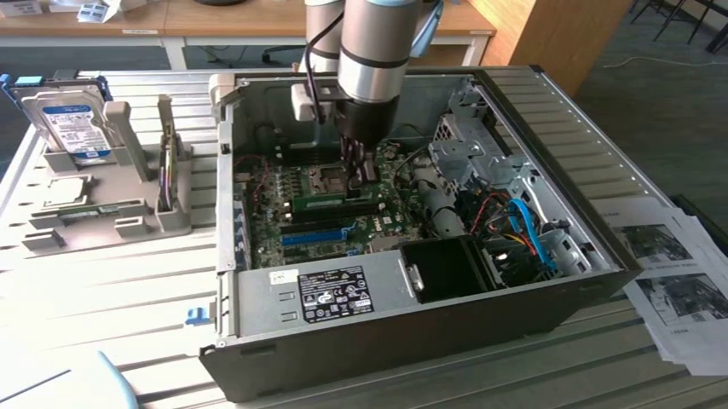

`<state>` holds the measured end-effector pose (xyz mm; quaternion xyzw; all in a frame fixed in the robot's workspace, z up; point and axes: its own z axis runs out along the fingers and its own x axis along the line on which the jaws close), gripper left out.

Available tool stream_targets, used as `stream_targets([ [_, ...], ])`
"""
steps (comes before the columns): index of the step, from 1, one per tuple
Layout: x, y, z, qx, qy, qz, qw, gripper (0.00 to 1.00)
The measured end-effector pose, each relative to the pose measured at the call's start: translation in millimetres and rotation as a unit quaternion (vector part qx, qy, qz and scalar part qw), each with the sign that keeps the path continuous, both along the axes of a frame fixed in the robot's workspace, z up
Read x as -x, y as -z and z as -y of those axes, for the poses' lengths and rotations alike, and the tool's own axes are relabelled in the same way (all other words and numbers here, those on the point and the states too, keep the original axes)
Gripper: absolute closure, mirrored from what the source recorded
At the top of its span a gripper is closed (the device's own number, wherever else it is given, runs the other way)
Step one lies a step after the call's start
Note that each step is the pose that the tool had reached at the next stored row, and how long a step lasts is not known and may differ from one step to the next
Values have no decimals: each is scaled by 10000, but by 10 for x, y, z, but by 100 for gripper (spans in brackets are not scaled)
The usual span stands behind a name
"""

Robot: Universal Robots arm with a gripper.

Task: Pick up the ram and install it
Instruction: 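Insert the ram into the slot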

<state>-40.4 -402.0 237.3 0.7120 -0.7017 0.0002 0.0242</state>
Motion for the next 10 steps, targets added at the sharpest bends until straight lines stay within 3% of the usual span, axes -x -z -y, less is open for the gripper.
stream_targets([
  [10,0,0,13,0,15,0,10000,89],
])
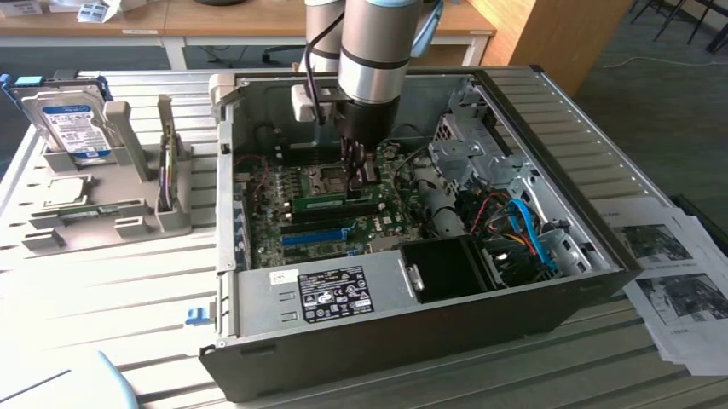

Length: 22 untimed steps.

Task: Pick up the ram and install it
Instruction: 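Insert the ram into the slot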

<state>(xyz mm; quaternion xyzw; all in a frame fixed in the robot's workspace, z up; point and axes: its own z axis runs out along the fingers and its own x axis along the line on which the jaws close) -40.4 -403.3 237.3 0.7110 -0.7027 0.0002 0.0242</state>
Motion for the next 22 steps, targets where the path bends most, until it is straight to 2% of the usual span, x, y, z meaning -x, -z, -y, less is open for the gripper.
stream_targets([
  [12,4,2,0,-9,49,1,10000,89],
  [13,5,1,1,-16,49,2,10000,89],
  [16,8,2,0,-57,49,14,10000,89],
  [22,9,3,4,-61,49,14,10000,89],
])
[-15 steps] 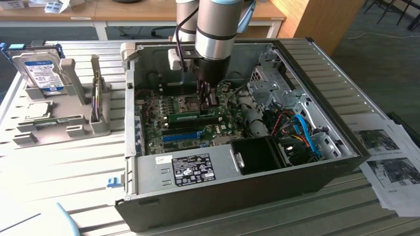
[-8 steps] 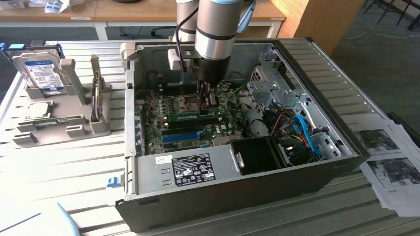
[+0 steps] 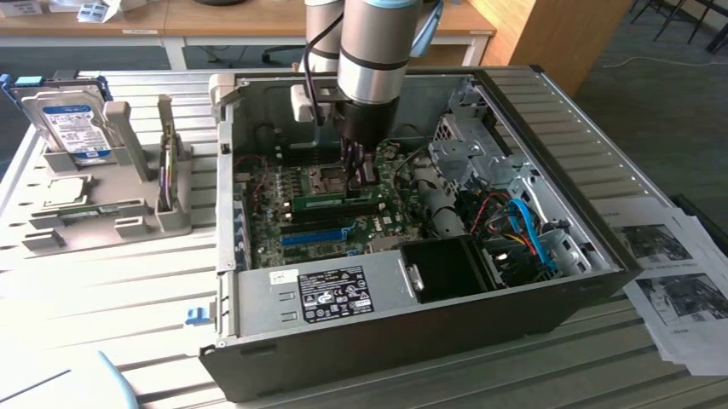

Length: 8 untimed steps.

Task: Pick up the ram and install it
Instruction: 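Insert the ram into the slot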

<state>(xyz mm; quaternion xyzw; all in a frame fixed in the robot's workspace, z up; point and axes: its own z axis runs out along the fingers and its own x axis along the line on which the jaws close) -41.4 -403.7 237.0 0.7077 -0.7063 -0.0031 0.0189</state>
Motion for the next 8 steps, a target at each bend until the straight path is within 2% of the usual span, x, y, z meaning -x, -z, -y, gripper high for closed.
stream_targets([
  [8,-1,0,15,-3,0,1,10000,89],
])
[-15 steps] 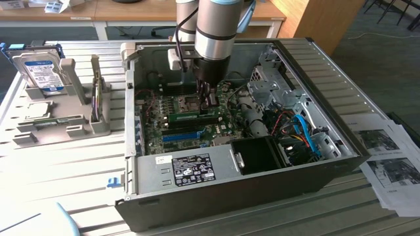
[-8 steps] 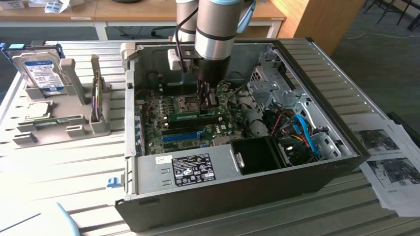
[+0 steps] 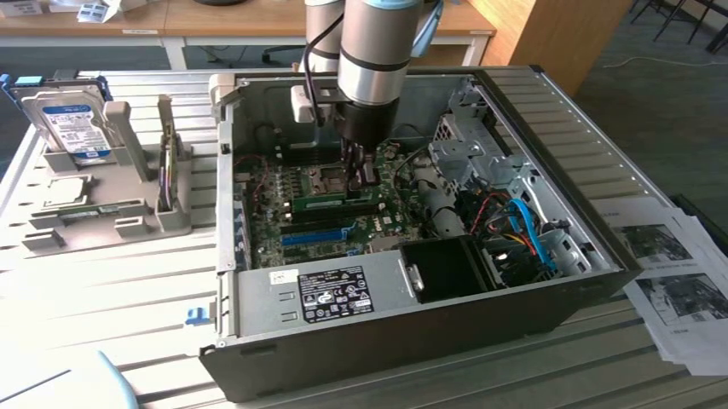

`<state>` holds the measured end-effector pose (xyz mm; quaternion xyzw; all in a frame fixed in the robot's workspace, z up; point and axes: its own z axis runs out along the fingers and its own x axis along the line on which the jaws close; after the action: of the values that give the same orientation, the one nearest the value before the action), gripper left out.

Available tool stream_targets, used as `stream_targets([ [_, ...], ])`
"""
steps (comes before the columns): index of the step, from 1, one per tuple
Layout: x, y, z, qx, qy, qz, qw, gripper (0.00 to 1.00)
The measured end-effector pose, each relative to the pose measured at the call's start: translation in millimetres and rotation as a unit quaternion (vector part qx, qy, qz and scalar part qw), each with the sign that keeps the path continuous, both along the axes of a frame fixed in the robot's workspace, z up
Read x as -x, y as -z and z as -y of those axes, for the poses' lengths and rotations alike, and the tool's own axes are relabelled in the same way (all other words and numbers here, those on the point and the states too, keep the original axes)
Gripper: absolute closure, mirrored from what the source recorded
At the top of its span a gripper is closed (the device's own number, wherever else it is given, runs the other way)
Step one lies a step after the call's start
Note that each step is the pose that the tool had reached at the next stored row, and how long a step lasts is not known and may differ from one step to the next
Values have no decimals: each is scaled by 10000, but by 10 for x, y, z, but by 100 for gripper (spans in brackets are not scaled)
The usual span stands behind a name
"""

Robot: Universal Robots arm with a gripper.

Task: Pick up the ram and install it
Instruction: 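Insert the ram into the slot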

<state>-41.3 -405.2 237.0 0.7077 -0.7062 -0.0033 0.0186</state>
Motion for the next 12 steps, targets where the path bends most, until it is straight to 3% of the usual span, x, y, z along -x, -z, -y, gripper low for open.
stream_targets([
  [12,2,1,7,-22,1,29,10000,89],
])
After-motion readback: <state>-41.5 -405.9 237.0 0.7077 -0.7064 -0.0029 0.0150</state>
